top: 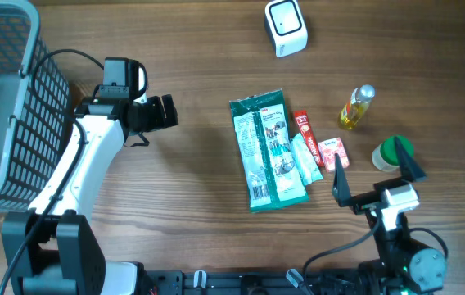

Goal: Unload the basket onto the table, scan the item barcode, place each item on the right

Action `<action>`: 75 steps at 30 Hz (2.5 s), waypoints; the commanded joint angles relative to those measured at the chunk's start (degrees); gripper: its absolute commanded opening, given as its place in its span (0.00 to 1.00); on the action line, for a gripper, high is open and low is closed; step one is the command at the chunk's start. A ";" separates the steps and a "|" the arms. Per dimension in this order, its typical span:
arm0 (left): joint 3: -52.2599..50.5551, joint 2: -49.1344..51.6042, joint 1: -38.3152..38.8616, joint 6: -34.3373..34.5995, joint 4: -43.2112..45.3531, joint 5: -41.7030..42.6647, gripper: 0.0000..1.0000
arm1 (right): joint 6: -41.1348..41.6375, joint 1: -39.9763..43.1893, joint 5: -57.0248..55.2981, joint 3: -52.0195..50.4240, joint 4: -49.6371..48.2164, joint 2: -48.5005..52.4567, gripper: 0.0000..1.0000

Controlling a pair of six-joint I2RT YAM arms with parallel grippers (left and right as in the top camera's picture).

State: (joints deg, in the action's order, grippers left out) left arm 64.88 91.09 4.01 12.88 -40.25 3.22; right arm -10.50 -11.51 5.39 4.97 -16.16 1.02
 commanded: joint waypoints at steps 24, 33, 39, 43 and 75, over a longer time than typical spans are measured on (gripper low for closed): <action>0.17 0.00 -0.11 -0.68 0.15 -0.31 1.00 | 3.06 0.35 0.02 -4.68 15.89 -0.81 1.00; -0.09 -4.92 0.46 -0.68 0.13 -0.31 1.00 | 3.04 0.35 0.02 -4.68 15.89 -0.81 1.00; -0.09 -29.27 1.01 -0.68 0.13 -0.31 1.00 | 3.04 0.35 0.02 -4.68 15.89 -0.81 1.00; -0.09 -42.95 1.01 -0.68 0.09 -0.31 1.00 | 3.04 0.35 0.02 -4.68 15.89 -0.81 1.00; -53.94 -90.88 0.96 -0.46 61.88 6.78 1.00 | 3.02 0.35 0.02 -4.68 15.89 -0.81 1.00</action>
State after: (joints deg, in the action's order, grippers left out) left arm 14.41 0.84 4.86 12.71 21.23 8.91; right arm -8.16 -11.51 5.54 0.36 0.01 0.73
